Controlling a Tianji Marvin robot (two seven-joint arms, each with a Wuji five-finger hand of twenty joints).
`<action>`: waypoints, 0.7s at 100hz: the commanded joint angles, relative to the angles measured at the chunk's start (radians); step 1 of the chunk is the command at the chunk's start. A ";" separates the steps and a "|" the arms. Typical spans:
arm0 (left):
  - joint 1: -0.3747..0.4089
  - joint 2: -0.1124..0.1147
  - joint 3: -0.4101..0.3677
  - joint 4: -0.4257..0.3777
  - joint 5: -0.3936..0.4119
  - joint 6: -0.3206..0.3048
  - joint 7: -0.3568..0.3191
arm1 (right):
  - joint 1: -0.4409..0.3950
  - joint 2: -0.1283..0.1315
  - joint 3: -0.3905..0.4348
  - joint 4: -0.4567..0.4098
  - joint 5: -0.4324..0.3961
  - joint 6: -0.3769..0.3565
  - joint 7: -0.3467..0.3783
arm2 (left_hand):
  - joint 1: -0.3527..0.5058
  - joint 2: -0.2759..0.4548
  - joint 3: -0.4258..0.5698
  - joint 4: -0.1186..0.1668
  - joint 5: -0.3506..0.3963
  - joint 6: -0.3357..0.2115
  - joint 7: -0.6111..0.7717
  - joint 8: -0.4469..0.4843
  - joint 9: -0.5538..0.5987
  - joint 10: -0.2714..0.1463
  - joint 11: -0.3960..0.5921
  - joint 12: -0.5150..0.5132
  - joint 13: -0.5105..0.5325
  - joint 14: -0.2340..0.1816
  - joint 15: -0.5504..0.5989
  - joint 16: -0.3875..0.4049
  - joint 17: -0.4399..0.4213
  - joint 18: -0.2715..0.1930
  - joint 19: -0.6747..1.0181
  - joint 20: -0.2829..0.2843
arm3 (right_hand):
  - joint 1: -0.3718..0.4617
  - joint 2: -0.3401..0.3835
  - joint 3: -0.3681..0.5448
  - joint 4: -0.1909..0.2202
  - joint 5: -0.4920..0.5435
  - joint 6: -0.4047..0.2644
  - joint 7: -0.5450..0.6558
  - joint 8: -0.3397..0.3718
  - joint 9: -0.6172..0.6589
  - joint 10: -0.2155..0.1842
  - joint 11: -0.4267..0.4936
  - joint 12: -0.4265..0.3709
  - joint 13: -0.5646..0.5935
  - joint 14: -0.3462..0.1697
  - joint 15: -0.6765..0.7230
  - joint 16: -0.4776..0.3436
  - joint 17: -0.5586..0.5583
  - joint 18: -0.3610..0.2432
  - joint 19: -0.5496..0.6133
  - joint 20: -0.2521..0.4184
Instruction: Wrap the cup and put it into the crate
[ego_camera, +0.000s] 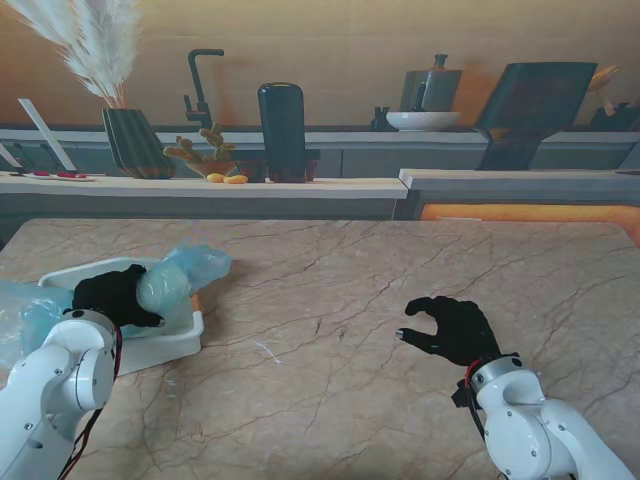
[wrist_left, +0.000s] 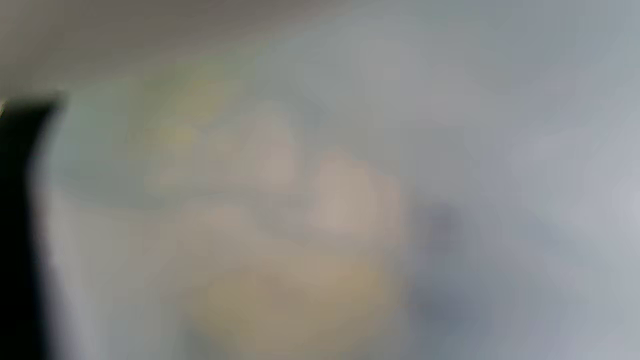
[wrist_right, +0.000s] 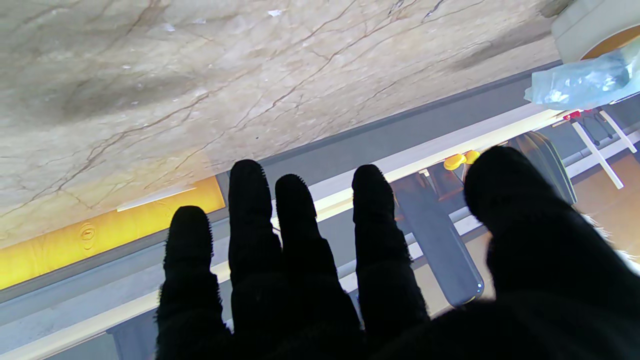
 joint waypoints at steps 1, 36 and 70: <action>-0.002 -0.001 0.009 0.008 -0.001 0.008 -0.014 | -0.004 -0.003 -0.002 -0.001 0.000 0.003 -0.006 | 0.496 0.263 0.162 0.047 0.105 -0.134 0.499 0.061 0.067 -0.096 0.092 0.072 0.050 -0.049 0.266 0.118 0.005 -0.065 0.148 0.060 | -0.029 0.046 -0.020 0.004 0.011 -0.001 0.001 0.008 0.007 0.018 0.010 0.003 0.009 0.012 0.017 0.009 -0.008 0.016 -0.027 0.030; -0.018 0.008 0.032 0.027 0.012 0.034 -0.104 | -0.002 -0.002 -0.001 0.000 0.001 0.005 -0.004 | 0.510 0.268 0.139 0.042 0.105 -0.131 0.493 0.060 0.066 -0.095 0.082 0.071 0.041 -0.046 0.249 0.114 -0.008 -0.057 0.132 0.057 | -0.029 0.048 -0.021 0.004 0.011 -0.002 0.001 0.008 0.006 0.020 0.010 0.003 0.007 0.013 0.017 0.009 -0.009 0.015 -0.028 0.031; -0.093 0.022 0.100 0.081 -0.036 0.104 -0.243 | -0.003 -0.003 -0.001 0.000 0.000 0.008 -0.007 | 0.529 0.278 0.106 0.041 0.104 -0.123 0.481 0.059 0.061 -0.092 0.069 0.075 0.019 -0.037 0.214 0.098 -0.045 -0.044 0.093 0.047 | -0.029 0.048 -0.022 0.004 0.012 0.000 0.001 0.009 0.005 0.021 0.010 0.002 0.007 0.013 0.018 0.010 -0.009 0.017 -0.028 0.032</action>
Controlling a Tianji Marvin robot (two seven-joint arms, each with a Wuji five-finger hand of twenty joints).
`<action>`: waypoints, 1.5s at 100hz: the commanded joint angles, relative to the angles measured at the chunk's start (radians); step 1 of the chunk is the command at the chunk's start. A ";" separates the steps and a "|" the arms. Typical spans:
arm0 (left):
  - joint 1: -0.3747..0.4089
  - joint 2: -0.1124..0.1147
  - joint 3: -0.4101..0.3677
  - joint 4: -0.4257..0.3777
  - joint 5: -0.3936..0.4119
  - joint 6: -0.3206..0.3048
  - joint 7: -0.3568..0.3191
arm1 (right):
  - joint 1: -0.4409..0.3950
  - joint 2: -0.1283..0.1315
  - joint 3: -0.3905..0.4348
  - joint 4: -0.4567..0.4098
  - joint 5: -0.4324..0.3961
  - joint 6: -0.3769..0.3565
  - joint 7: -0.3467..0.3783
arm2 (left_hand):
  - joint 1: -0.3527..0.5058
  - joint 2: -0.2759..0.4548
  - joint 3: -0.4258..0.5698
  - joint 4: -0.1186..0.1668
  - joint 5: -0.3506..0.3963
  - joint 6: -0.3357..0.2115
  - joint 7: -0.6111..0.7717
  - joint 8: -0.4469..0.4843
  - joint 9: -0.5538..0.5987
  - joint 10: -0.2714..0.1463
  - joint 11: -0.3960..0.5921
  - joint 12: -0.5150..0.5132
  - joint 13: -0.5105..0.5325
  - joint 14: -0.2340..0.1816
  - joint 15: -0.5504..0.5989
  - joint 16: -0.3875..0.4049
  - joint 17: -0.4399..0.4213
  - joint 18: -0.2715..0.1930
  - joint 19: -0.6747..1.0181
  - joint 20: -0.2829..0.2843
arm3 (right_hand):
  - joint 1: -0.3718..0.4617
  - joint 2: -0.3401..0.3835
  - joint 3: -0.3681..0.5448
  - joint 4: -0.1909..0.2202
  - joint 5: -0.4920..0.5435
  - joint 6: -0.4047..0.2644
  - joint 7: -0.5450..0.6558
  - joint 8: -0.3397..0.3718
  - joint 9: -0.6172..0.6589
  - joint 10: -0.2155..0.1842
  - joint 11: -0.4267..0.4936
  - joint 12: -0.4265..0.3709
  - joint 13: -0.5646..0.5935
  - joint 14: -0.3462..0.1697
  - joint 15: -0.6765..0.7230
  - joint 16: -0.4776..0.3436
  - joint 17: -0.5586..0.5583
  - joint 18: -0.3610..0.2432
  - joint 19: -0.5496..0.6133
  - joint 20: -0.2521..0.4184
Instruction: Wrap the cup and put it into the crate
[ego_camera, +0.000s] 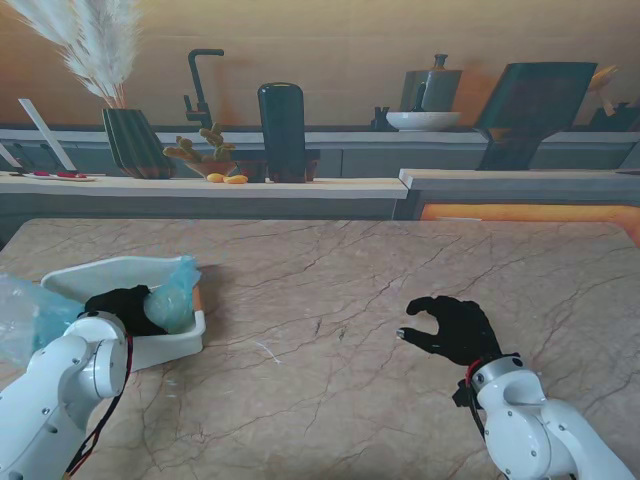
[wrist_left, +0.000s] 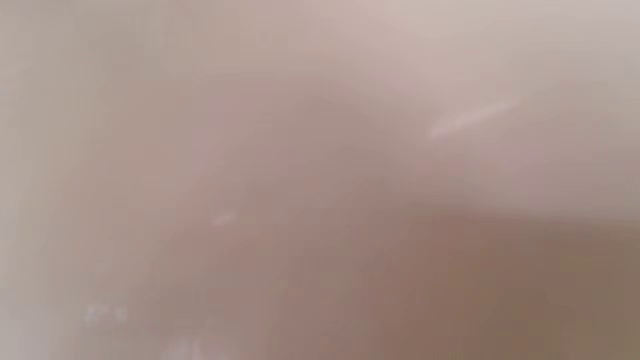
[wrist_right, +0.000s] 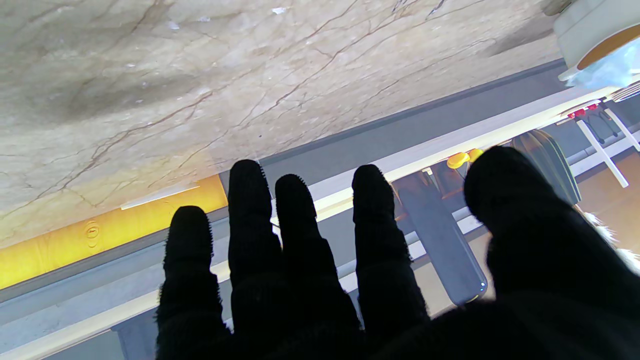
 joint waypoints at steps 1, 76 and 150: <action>-0.013 0.000 0.006 0.005 -0.009 0.002 -0.055 | -0.003 -0.003 -0.002 -0.002 0.000 0.003 -0.003 | 0.531 0.246 0.134 0.042 0.104 -0.136 0.480 0.056 0.060 -0.092 0.073 0.075 0.026 -0.036 0.200 0.094 -0.028 -0.043 0.078 0.034 | -0.028 0.050 -0.021 0.004 0.012 0.000 0.000 0.008 0.005 0.021 0.010 0.003 0.006 0.012 0.018 0.010 -0.009 0.016 -0.028 0.021; -0.231 0.053 0.210 0.092 -0.063 0.120 -0.453 | -0.005 -0.005 -0.001 -0.001 0.001 0.009 -0.010 | 0.611 0.305 -0.010 0.065 0.087 -0.107 0.420 0.083 0.031 -0.081 -0.006 0.079 -0.039 -0.024 0.063 0.002 -0.104 -0.038 -0.076 -0.028 | -0.030 0.051 -0.023 0.005 0.013 -0.001 0.000 0.009 0.006 0.021 0.011 0.003 0.006 0.011 0.019 0.010 -0.012 0.017 -0.030 0.022; -0.120 0.040 0.162 0.039 -0.115 0.165 -0.318 | -0.015 -0.010 0.004 0.003 -0.002 0.012 -0.044 | 0.351 0.439 -0.282 0.105 -0.082 0.046 -0.139 -0.241 -0.498 0.020 -0.083 -0.415 -0.418 -0.010 -0.328 -0.272 -0.386 0.056 -0.515 -0.297 | -0.027 0.058 -0.026 0.006 0.013 0.002 0.000 0.009 0.005 0.023 0.012 0.003 0.006 0.012 0.022 0.010 -0.011 0.017 -0.030 0.023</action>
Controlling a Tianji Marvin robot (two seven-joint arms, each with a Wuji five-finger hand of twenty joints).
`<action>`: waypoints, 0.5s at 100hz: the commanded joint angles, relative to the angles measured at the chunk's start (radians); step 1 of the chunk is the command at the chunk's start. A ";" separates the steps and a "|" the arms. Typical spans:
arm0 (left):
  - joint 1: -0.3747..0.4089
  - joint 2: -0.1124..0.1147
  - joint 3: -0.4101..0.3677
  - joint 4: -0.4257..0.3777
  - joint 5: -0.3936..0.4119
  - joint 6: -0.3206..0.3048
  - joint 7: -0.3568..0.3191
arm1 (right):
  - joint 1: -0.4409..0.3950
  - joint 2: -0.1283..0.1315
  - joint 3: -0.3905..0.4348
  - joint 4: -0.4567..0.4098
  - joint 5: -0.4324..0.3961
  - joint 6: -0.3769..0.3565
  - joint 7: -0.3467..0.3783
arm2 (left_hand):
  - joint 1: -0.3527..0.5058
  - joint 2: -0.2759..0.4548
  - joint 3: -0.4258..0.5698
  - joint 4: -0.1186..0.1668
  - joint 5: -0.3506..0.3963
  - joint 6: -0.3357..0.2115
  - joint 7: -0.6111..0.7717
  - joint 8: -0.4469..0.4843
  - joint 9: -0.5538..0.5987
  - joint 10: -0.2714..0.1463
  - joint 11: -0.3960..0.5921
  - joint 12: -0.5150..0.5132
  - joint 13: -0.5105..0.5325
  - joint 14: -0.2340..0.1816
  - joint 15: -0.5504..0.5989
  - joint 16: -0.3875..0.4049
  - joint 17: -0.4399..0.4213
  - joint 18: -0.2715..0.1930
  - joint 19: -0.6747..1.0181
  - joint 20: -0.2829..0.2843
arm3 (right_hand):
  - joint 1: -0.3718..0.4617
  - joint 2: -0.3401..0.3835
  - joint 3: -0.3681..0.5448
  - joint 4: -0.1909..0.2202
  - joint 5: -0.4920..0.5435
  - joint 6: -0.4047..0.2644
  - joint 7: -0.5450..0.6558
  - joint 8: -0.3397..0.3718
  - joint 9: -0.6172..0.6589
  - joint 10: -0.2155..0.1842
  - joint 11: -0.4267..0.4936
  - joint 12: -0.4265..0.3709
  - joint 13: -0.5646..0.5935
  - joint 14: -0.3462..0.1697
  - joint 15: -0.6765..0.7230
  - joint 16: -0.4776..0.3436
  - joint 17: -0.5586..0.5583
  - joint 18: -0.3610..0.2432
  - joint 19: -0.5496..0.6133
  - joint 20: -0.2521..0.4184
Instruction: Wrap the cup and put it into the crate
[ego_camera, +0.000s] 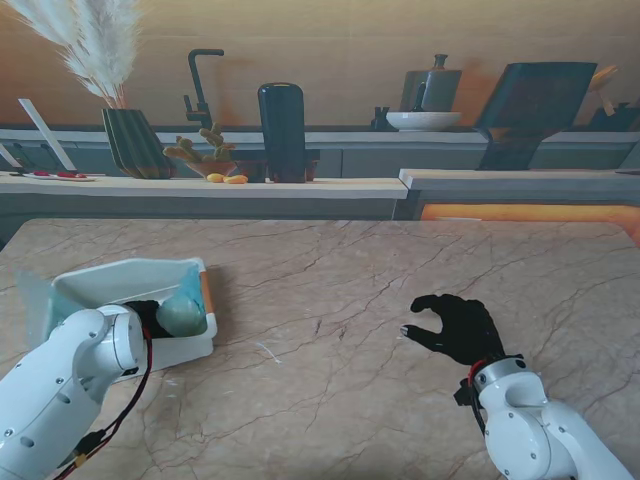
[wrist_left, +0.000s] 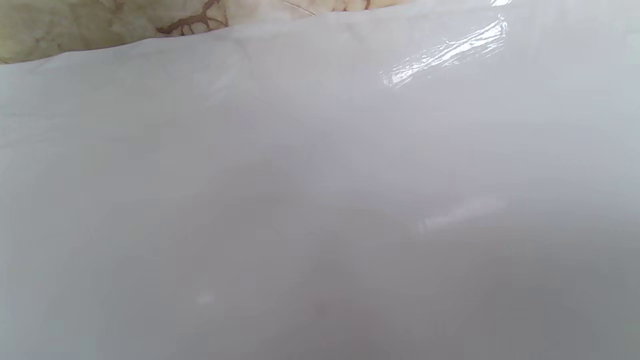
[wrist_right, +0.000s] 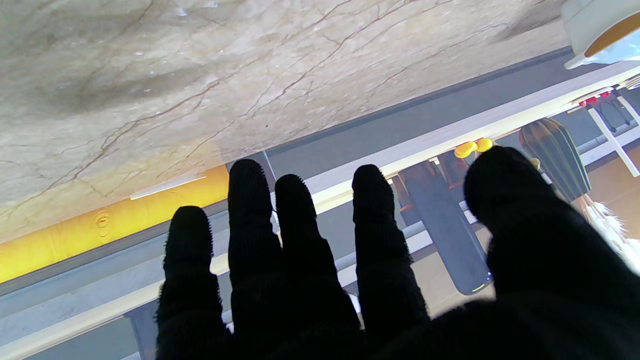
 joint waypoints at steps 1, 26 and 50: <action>0.023 -0.006 0.009 0.006 0.002 -0.003 -0.015 | -0.009 -0.006 0.000 -0.002 -0.001 0.003 -0.005 | 0.105 0.215 0.034 0.063 0.039 -0.095 -0.048 -0.023 -0.056 0.016 -0.033 -0.024 -0.045 -0.006 -0.043 -0.026 -0.038 0.035 -0.041 -0.025 | -0.027 0.058 -0.026 0.006 0.014 0.001 0.000 0.009 0.005 0.021 0.012 0.003 0.005 0.011 0.013 0.010 -0.012 0.016 -0.030 0.023; 0.036 -0.003 -0.017 -0.034 0.034 -0.005 -0.080 | -0.010 -0.007 0.002 0.000 -0.001 0.002 -0.012 | 0.132 0.276 -0.165 0.075 0.015 -0.101 -0.148 -0.068 -0.139 0.027 -0.135 -0.112 -0.133 -0.018 -0.158 -0.088 -0.115 0.022 -0.186 -0.048 | -0.023 0.061 -0.027 0.007 0.015 0.000 0.001 0.010 0.005 0.021 0.015 0.003 0.006 0.010 0.015 0.011 -0.011 0.016 -0.029 0.023; 0.068 -0.012 -0.049 -0.063 0.012 -0.005 -0.016 | -0.009 -0.007 0.002 0.001 0.000 0.001 -0.012 | 0.128 0.297 -0.235 0.078 0.022 -0.103 -0.194 -0.093 -0.158 0.033 -0.175 -0.156 -0.179 -0.018 -0.238 -0.147 -0.147 0.022 -0.291 -0.075 | -0.020 0.063 -0.030 0.009 0.016 0.001 0.001 0.010 0.005 0.022 0.016 0.003 0.006 0.011 0.017 0.011 -0.010 0.016 -0.029 0.023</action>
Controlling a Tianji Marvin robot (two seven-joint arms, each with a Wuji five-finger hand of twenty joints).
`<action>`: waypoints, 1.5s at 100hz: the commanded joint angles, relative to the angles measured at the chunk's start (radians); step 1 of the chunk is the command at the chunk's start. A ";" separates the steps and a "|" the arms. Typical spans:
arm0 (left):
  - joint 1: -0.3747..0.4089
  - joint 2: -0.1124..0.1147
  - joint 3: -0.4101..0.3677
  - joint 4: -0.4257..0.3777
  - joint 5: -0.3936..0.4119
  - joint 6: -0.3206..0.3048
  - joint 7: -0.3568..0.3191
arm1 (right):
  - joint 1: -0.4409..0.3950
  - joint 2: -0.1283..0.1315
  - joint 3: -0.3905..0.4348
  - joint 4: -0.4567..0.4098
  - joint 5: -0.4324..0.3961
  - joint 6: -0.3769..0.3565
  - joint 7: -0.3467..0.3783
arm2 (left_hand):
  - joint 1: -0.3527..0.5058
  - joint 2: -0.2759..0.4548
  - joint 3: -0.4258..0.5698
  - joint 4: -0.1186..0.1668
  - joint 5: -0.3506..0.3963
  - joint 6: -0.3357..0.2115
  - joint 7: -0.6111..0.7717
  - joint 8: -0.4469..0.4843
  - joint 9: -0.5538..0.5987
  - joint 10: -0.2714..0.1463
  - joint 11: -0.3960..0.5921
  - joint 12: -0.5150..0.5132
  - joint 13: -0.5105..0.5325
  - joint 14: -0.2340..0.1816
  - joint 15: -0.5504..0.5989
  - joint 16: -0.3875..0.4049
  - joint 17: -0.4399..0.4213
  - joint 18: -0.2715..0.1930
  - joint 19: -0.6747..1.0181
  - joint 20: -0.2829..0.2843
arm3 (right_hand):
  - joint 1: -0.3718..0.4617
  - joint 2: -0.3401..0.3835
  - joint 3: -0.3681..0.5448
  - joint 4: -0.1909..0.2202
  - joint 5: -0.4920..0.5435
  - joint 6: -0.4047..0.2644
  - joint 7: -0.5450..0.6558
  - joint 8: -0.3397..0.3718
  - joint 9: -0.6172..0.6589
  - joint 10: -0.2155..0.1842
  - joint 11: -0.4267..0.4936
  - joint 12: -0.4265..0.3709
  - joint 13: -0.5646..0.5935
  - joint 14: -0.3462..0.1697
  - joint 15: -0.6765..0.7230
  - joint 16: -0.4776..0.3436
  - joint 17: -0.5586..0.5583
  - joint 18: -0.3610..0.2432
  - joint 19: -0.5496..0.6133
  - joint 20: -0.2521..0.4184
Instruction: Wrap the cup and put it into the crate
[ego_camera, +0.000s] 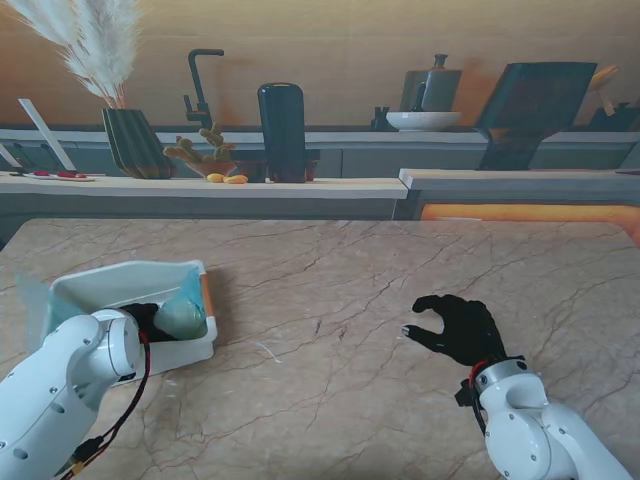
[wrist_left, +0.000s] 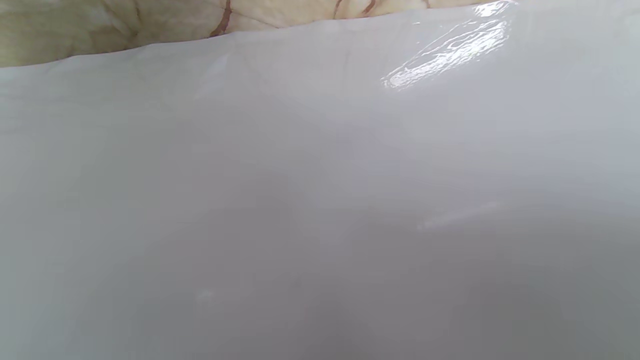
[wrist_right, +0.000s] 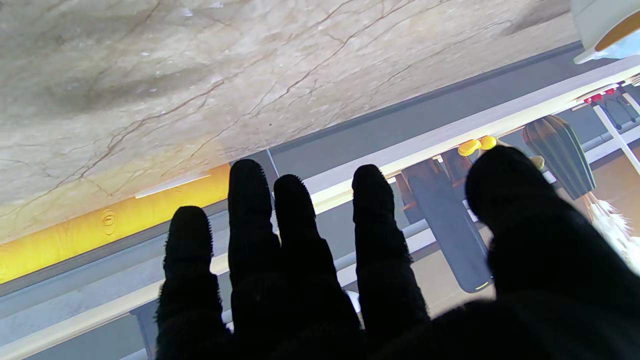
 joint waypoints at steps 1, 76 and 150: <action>0.018 -0.007 -0.006 -0.012 -0.008 -0.001 0.002 | -0.004 -0.004 -0.001 -0.001 0.000 -0.002 -0.002 | 0.061 0.127 0.023 0.059 0.047 -0.069 -0.029 -0.016 -0.046 0.021 -0.033 -0.017 -0.035 -0.002 -0.026 -0.024 -0.022 0.020 -0.035 -0.015 | -0.021 0.064 -0.020 0.009 0.016 0.001 0.002 0.010 0.005 0.014 0.017 0.003 0.005 0.012 0.016 0.011 -0.011 0.016 -0.029 0.023; 0.059 -0.008 -0.070 -0.089 -0.042 -0.015 -0.003 | 0.000 -0.005 -0.003 0.005 0.000 -0.005 -0.008 | 0.022 0.162 0.008 0.061 0.061 -0.070 -0.085 -0.039 -0.062 0.026 -0.080 -0.050 -0.080 -0.004 -0.086 -0.084 -0.040 -0.010 -0.173 -0.026 | -0.016 0.065 -0.024 0.012 0.017 0.001 0.002 0.010 0.005 0.014 0.019 0.002 0.005 0.011 0.019 0.010 -0.011 0.016 -0.029 0.023; 0.076 0.000 -0.119 -0.171 -0.024 -0.057 -0.114 | -0.002 -0.006 -0.001 0.005 0.002 -0.009 -0.013 | 0.063 0.173 0.008 0.064 0.090 -0.058 -0.102 -0.043 -0.028 0.046 -0.085 -0.056 -0.068 0.013 -0.085 -0.091 -0.011 -0.001 -0.189 -0.004 | -0.015 0.065 -0.025 0.013 0.018 0.002 0.003 0.010 0.006 0.014 0.020 0.002 0.006 0.012 0.020 0.010 -0.010 0.017 -0.029 0.023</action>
